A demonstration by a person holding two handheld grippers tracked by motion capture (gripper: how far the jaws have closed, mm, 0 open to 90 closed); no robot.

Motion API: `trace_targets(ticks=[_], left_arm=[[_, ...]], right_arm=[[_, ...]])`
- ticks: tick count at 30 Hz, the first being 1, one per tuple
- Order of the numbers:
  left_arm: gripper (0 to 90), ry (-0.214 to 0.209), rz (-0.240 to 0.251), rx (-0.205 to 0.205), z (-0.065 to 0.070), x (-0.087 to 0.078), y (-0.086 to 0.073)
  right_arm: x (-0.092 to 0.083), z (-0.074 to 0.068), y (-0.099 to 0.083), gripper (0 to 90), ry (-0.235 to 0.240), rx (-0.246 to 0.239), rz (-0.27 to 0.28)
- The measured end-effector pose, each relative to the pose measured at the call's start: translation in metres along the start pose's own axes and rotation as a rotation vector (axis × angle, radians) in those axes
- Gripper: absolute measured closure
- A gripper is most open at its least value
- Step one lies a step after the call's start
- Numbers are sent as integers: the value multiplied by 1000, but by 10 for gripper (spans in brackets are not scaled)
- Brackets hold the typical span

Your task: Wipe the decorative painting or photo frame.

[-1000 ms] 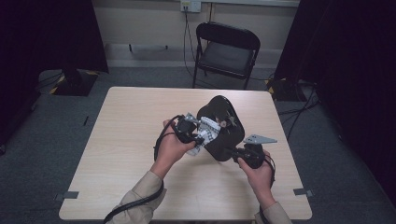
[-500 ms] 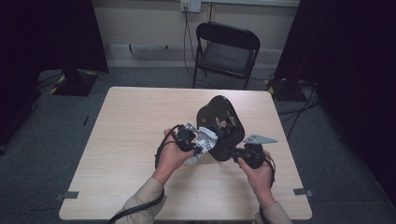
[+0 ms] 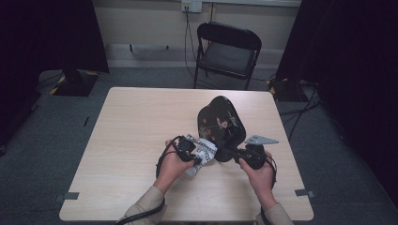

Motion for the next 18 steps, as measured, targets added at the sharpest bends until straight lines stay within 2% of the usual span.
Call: trace_targets(ticks=[3, 5, 9, 13, 18], left_arm=[[765, -9, 5, -10, 0, 0, -2], [764, -9, -4, 1, 1, -2, -3], [765, 4, 26, -3, -2, -16, 2], [764, 26, 83, 12, -3, -46, 20], [764, 49, 187, 45, 0, -95, 59]], right_arm=[[0, 0, 0, 789, 0, 0, -1], [0, 0, 0, 789, 0, 1, 0], [0, 0, 0, 788, 0, 1, 0], [0, 0, 0, 789, -1, 3, -1], [0, -1, 0, 789, -4, 1, -1]])
Point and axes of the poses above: each handheld gripper's, and its own axes: x roughly forward along the jaws, y roughly out of its top, z roughly to its right, the point moved 5 cm from there along x, roughly forward along the jaws, and after that the axes turned 2 degrees about -z, right-handed, at the moved point
